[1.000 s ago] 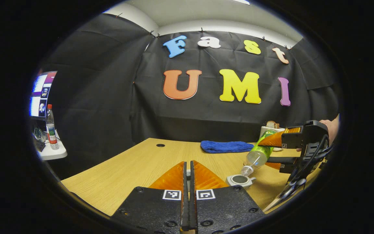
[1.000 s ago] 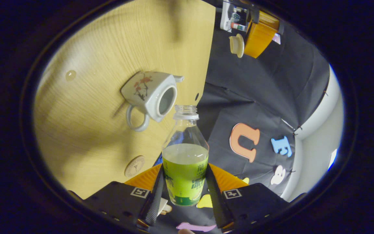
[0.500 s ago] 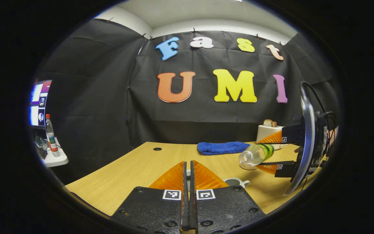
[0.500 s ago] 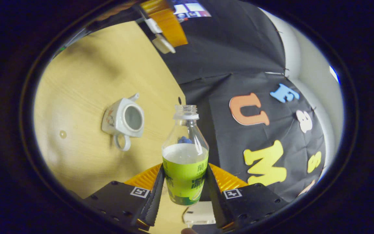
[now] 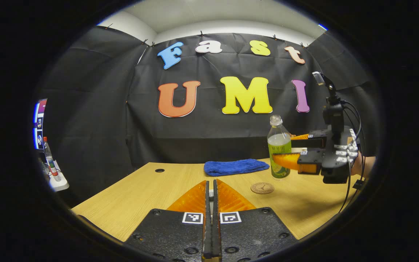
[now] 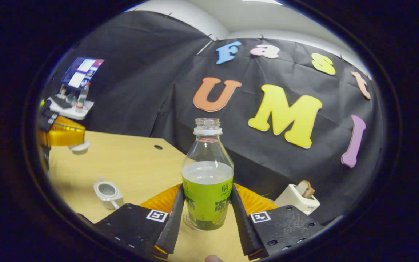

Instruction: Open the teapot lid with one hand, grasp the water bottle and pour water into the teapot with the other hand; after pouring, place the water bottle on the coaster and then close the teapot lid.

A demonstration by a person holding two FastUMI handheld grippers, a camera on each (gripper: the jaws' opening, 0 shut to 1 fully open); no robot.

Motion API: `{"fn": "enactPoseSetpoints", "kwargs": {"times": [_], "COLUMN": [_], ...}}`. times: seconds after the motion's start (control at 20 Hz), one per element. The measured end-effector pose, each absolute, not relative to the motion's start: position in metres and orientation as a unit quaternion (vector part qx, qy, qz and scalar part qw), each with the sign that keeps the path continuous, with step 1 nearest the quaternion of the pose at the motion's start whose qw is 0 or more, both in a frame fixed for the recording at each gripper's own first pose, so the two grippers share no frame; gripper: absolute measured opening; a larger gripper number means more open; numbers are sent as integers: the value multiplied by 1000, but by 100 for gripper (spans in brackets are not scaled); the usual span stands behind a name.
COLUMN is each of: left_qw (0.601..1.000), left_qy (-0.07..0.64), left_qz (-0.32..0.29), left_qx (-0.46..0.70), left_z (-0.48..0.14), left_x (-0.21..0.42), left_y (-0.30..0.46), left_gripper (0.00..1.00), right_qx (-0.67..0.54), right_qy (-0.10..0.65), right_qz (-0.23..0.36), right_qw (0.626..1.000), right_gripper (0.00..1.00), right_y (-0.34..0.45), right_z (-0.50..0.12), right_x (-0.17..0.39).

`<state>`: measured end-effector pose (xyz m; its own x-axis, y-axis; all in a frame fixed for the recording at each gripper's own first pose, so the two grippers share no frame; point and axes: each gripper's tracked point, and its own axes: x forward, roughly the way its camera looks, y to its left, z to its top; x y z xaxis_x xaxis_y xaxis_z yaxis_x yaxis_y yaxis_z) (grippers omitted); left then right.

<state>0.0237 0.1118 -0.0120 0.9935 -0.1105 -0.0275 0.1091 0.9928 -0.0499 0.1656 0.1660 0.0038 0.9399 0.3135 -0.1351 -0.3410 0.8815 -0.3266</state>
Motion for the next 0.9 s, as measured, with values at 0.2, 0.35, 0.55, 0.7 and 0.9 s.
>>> {"fn": "enactPoseSetpoints", "kwargs": {"times": [0.2, 0.35, 0.55, 0.7, 0.9], "left_qw": [998, 998, 998, 998, 997], "left_qy": [15, 17, 15, 21, 24], "left_qz": [-59, -58, -56, -56, -57], "left_qx": [-30, -30, -33, -34, -34], "left_z": [-10, -12, -14, -19, -23], "left_x": [21, 17, 13, 14, 13], "left_y": [102, 101, 102, 103, 101], "left_gripper": [3, 3, 3, 3, 2], "right_qx": [-61, -26, -15, -16, -20], "right_qy": [73, 96, 116, 124, 124], "right_qz": [167, 153, 146, 139, 137], "right_qw": [981, 983, 982, 982, 983], "right_gripper": [69, 68, 67, 67, 67], "right_y": [156, 152, 152, 150, 152], "right_z": [-13, -34, -58, -70, -77], "right_x": [202, 226, 243, 249, 252]}}
